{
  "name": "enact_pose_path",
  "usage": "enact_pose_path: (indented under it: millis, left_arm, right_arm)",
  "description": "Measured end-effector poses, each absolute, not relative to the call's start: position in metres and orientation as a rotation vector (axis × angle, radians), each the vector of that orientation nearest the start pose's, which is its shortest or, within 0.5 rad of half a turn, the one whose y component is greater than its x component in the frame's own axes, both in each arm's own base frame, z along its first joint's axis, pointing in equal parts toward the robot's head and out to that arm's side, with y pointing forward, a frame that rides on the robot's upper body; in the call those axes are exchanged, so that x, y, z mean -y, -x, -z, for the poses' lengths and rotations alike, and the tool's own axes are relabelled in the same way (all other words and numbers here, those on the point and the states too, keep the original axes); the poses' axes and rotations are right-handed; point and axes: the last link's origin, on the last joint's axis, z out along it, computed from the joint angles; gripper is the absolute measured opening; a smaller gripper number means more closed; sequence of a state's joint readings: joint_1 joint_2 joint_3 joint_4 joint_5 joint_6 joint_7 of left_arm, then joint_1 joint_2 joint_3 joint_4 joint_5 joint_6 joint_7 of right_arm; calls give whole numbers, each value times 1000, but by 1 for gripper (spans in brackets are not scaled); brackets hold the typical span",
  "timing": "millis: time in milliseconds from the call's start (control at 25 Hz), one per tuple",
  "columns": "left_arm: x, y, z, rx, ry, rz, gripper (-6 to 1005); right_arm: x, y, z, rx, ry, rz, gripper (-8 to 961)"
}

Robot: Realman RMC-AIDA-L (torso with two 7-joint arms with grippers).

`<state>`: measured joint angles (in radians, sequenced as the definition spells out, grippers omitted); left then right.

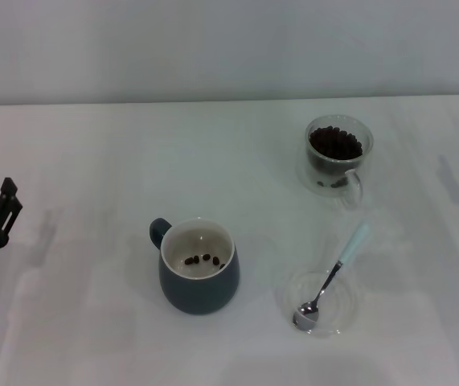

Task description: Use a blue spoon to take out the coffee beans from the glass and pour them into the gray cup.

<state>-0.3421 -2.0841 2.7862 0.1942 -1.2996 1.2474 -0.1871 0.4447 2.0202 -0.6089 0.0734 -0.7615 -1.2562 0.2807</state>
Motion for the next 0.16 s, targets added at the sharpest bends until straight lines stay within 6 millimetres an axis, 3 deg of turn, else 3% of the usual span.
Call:
enact_pose_path:
  millis: [160]
  left_arm:
    - [-284, 342, 35, 649, 1596, 722, 785]
  right_arm:
    - [-314, -372, -26, -615, 1493, -666, 810]
